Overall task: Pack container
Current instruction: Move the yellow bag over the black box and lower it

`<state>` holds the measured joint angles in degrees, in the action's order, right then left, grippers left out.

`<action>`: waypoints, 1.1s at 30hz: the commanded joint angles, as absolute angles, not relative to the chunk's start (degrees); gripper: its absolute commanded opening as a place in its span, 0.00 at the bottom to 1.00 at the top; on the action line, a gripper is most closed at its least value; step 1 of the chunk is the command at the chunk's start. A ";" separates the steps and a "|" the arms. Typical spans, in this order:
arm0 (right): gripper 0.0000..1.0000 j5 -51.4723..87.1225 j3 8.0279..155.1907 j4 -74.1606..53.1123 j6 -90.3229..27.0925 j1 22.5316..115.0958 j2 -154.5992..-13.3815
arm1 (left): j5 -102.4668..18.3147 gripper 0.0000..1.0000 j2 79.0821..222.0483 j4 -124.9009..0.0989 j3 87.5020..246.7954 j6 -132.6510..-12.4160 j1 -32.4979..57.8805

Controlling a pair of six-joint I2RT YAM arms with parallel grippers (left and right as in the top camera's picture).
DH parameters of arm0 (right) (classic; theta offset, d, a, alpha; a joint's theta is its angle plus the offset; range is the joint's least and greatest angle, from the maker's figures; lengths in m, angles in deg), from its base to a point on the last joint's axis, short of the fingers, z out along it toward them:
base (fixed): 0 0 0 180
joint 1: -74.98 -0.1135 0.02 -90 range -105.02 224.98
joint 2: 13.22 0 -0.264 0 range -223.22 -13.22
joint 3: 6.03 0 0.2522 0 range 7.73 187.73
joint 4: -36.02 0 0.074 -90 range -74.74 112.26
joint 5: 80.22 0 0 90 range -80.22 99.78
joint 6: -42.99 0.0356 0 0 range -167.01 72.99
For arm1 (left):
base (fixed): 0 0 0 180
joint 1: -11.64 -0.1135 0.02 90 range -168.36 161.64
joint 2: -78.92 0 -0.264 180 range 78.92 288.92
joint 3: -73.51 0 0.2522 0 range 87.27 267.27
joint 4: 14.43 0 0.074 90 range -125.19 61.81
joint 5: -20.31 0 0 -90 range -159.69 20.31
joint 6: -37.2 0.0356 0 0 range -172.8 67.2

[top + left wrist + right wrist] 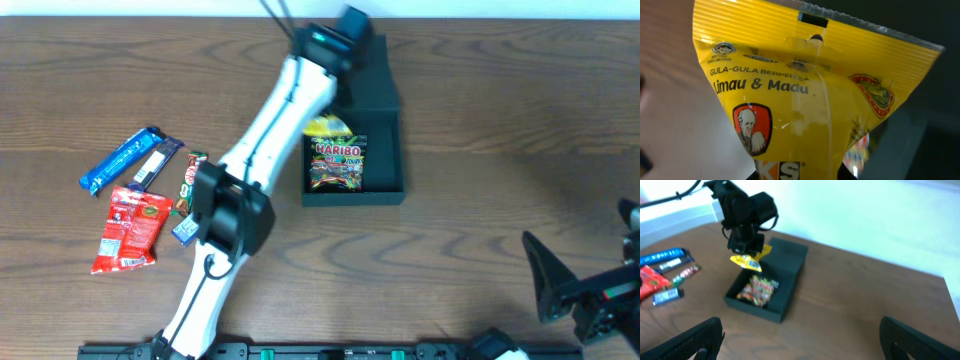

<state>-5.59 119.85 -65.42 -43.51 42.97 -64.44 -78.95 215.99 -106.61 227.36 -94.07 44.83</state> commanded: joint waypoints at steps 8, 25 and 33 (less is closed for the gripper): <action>0.99 -6.82 119.41 -67.36 -41.23 42.75 -65.58 | -80.19 0.06 215.82 -109.21 227.39 -101.79 55.24; 0.99 -4.81 119.43 -67.54 -41.28 42.75 -65.58 | -77.16 0.06 216.52 -96.12 214.93 -95.32 55.89; 0.99 -4.81 119.43 -67.49 -41.28 42.75 -65.58 | -73.83 0.06 216.52 -92.97 212.20 -96.61 55.94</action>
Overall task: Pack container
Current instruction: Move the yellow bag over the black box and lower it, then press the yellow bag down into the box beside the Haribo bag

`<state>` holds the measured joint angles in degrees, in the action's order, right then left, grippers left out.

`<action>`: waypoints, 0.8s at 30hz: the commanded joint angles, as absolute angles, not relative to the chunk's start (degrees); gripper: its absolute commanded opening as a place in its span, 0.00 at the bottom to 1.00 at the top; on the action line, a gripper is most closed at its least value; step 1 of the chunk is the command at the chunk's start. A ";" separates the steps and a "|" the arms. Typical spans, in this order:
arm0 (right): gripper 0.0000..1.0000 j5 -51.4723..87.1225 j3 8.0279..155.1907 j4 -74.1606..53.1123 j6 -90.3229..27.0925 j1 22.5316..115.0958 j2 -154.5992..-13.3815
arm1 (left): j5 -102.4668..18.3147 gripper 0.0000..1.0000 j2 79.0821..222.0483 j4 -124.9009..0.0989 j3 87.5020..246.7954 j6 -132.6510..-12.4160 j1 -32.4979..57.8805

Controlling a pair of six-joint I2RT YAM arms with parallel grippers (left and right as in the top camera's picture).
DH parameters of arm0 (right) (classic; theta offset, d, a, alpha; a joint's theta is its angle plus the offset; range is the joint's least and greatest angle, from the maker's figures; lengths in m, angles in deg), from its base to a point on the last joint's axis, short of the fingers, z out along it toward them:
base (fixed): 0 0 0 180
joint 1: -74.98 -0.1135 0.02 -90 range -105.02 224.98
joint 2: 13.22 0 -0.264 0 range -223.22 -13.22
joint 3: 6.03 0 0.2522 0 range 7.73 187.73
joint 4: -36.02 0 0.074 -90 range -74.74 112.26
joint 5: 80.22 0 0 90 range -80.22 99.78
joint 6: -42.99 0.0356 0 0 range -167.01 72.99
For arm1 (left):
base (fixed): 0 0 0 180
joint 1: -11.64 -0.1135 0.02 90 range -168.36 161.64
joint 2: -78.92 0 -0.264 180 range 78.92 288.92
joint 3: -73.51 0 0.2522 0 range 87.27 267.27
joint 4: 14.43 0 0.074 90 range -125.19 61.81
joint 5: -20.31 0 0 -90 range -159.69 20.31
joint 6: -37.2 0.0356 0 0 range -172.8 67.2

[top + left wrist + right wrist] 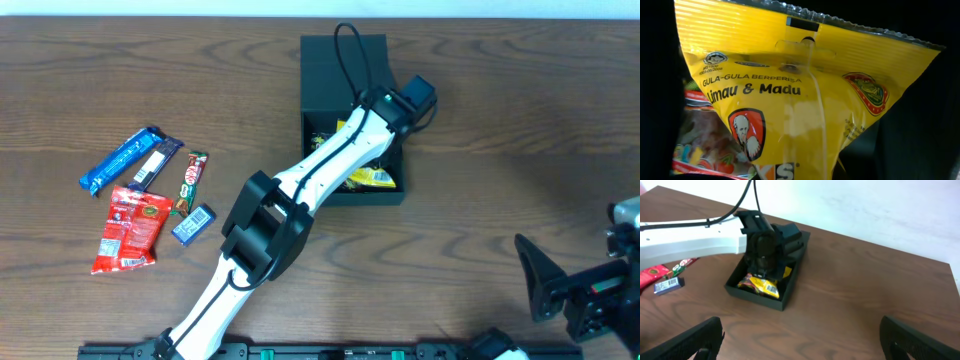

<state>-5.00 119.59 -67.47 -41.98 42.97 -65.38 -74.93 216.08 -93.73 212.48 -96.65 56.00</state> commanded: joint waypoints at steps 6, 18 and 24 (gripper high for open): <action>0.99 -4.81 119.41 -67.54 -41.25 42.75 -65.58 | -70.84 0.06 216.52 -90.98 212.20 -96.74 55.94; 0.99 -4.79 119.41 -67.54 -41.25 42.75 -65.58 | -70.47 0.95 215.60 -95.09 215.21 -95.36 55.80; 0.99 -4.79 119.41 -67.56 -41.25 42.75 -65.58 | -77.29 0.95 211.23 -98.45 223.39 -92.70 55.80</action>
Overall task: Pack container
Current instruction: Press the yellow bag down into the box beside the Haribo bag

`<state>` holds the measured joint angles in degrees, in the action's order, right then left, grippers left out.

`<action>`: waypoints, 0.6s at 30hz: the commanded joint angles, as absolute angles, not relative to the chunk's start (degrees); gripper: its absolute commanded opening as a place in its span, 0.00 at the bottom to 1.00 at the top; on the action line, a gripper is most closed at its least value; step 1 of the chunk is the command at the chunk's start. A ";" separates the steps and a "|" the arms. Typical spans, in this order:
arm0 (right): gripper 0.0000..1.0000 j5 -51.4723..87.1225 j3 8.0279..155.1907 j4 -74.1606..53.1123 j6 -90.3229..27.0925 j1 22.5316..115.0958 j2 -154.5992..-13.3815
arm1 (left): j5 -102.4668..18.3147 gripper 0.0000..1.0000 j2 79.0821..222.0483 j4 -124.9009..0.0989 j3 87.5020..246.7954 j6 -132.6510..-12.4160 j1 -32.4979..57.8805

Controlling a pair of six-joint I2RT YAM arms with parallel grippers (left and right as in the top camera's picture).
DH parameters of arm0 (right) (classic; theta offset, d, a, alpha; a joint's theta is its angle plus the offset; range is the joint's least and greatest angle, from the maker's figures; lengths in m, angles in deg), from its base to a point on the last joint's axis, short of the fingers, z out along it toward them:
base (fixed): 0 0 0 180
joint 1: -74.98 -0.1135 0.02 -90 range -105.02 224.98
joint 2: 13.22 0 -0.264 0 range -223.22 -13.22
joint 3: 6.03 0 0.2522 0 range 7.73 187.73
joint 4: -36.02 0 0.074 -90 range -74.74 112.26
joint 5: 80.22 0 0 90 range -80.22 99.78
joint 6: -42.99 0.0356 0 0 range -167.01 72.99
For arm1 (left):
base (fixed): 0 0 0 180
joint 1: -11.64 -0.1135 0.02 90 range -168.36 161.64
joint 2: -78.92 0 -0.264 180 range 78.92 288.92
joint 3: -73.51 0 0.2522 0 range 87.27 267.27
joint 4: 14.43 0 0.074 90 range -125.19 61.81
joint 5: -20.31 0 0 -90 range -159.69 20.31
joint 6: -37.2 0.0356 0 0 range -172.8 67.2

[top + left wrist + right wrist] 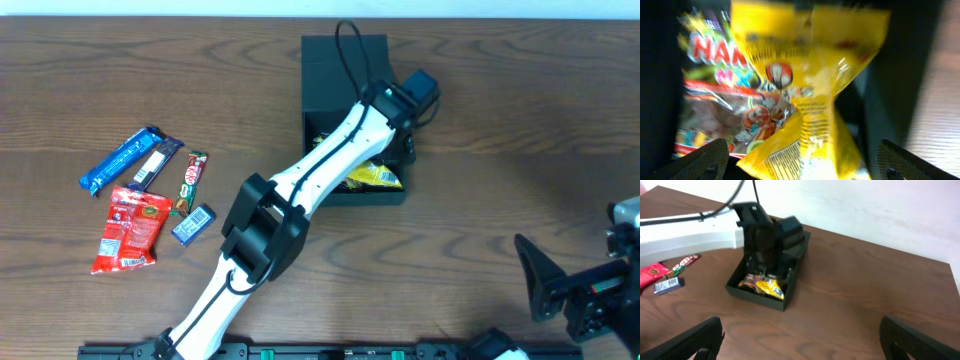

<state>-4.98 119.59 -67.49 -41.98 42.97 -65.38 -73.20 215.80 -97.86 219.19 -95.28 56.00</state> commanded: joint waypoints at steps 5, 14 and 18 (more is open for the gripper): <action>0.99 -4.79 119.41 -68.13 -41.25 42.75 -65.58 | -78.29 0.06 208.13 -99.90 224.28 -91.60 55.83; 0.99 -4.81 119.41 -69.46 -41.28 42.75 -65.58 | -75.17 0.06 211.40 -98.06 212.37 -93.07 55.96; 0.99 -4.81 119.41 -69.53 -41.28 42.75 -65.58 | -74.42 0.06 211.43 -94.43 209.38 -93.05 55.76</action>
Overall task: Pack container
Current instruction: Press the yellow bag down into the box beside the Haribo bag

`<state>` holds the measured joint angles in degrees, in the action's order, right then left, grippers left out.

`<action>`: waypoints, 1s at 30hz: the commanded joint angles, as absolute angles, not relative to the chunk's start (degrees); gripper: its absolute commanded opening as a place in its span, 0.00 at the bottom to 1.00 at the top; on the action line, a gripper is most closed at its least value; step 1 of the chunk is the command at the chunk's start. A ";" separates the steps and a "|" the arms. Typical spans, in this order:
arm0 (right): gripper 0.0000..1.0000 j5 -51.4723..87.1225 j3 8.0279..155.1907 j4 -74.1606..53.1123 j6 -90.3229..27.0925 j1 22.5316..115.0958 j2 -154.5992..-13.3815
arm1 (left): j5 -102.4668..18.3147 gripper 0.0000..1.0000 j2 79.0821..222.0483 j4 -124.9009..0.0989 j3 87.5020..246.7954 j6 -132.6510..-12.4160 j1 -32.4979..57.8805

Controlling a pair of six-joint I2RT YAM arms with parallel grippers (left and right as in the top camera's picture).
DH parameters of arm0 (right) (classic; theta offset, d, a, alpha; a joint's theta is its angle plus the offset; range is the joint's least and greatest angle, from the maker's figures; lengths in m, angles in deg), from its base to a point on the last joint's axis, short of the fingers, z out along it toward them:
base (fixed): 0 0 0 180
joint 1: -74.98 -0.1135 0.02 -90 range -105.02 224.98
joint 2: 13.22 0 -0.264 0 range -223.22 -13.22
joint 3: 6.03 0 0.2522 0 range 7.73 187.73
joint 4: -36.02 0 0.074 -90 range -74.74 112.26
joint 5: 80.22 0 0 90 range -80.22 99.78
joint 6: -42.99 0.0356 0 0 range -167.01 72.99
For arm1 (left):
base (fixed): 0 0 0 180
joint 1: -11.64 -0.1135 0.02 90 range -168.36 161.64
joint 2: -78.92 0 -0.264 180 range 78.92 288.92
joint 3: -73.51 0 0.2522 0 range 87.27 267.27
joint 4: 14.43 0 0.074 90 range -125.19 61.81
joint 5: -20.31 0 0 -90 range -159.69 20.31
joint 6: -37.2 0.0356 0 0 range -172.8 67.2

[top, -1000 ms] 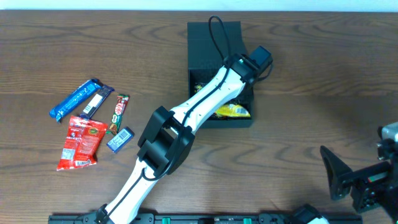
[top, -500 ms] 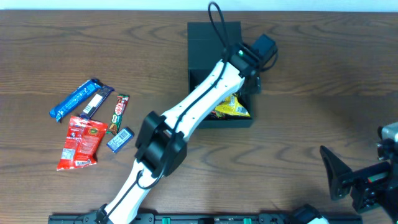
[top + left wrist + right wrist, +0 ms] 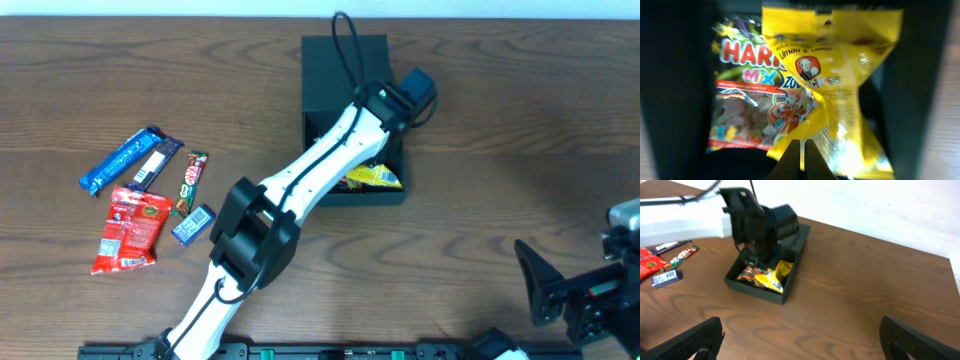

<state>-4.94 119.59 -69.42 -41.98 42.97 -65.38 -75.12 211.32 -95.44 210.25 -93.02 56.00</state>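
The black container (image 3: 345,50) stands at the table's far middle. A Haribo bag (image 3: 747,100) lies in its near half, and a yellow candy bag (image 3: 840,65) lies partly on top of it, toward the right wall. My left gripper (image 3: 800,142) hovers just above both bags, shut with nothing between its fingers. The overhead view shows the left gripper (image 3: 400,100) over the container's right side and the yellow bag (image 3: 375,178) at the near end. My right gripper (image 3: 800,325) stands open and empty over bare table at the near right.
Several snacks lie at the left of the table: a blue bar (image 3: 120,160), a red packet (image 3: 130,228), a small blue pack (image 3: 192,224) and thin bars beside them. The left arm (image 3: 300,180) stretches diagonally from the near edge to the container.
The left gripper's fingers, wide apart over the yellow bag before, are now shut together and empty. The camera sits a little higher above the bags. The yellow bag rests in the container.
The left gripper first held the yellow bag above the container's far end. It then held it low inside the container, over the Haribo bag. After that it was open with the bag lying loose. Now it is shut on nothing. The right arm stayed parked.
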 commanded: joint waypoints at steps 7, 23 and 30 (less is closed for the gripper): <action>0.99 -4.81 119.41 -69.79 -41.25 42.75 -65.58 | -74.62 0.06 210.01 -91.79 210.25 -93.00 56.02; 0.99 -4.81 119.41 -70.16 -41.28 42.75 -65.58 | -76.28 0.06 204.37 -88.33 210.88 -92.35 56.04; 0.99 -4.81 119.41 -70.18 -41.28 42.75 -65.58 | -74.12 0.06 207.75 -88.62 209.14 -92.37 56.04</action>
<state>-4.96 119.59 -70.01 -41.98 42.97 -65.38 -74.51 205.90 -88.22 209.53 -93.00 56.00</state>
